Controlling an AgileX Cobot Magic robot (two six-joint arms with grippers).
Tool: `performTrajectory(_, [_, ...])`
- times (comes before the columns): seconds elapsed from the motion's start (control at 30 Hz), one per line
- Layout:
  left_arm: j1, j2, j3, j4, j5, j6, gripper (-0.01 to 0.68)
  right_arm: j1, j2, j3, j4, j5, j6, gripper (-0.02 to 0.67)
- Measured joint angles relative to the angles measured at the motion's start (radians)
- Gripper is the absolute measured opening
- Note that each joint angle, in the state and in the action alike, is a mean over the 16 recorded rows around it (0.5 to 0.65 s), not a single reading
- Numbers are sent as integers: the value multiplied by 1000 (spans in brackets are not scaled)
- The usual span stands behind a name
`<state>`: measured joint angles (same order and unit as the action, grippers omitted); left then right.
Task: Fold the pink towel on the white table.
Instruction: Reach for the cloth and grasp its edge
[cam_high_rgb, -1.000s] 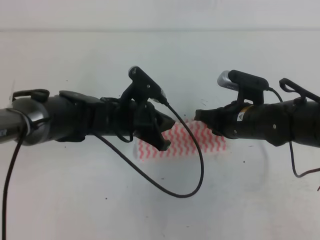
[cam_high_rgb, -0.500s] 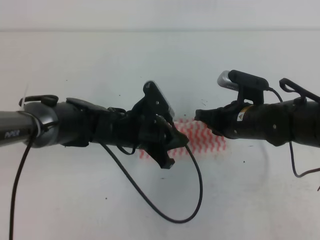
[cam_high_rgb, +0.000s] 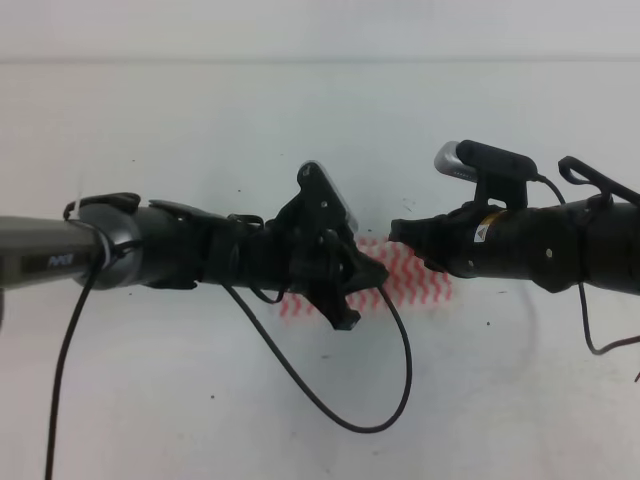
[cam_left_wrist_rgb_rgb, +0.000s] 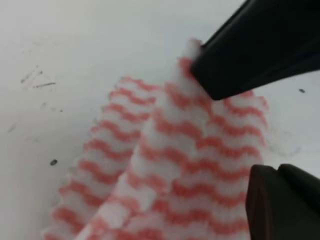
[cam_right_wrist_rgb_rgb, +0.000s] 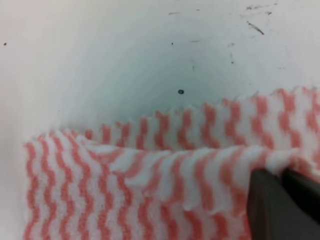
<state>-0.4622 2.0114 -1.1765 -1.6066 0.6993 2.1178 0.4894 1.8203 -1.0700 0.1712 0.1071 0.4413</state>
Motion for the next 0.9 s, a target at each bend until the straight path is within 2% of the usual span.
performTrajectory(0.9, [-1,97,-88,-85,-15,53,-5,0,0,0,-5,2,0,-17])
